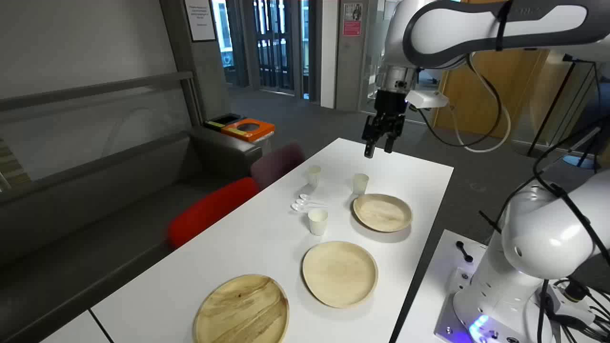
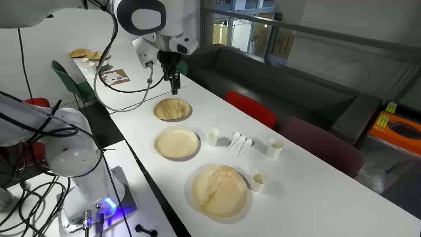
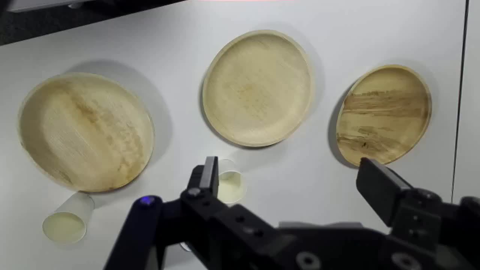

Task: Move the plate on the left to the right.

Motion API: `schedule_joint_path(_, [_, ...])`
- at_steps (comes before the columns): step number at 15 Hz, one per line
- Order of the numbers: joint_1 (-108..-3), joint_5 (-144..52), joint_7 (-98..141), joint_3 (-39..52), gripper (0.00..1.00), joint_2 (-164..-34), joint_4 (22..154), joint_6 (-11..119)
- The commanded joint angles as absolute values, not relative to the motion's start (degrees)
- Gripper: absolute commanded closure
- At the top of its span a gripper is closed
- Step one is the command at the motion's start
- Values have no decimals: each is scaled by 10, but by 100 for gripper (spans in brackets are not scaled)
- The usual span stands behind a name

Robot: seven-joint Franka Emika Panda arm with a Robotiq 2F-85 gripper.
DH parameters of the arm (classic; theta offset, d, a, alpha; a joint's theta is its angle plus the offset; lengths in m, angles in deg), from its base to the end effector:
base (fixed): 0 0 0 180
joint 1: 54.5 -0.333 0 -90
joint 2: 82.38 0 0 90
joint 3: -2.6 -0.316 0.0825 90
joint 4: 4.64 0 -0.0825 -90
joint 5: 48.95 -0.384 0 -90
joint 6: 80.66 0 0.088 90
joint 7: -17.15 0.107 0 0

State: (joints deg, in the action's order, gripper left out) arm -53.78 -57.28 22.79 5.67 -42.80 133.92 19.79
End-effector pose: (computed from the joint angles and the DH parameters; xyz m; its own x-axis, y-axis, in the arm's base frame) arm 0.3452 -0.0130 0.5470 0.9842 -0.1769 0.0047 -0.1732 -0.9686 -0.1781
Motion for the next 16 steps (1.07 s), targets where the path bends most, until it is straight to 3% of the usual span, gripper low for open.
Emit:
schedule_joint_path(1, [-529,-577,224,51,0,-429,1337,196])
schedule_joint_path(7, [-532,-586,214,60,0,-440,1329,191])
schedule_joint_path(16, [-558,-693,48,106,0,-701,1174,215])
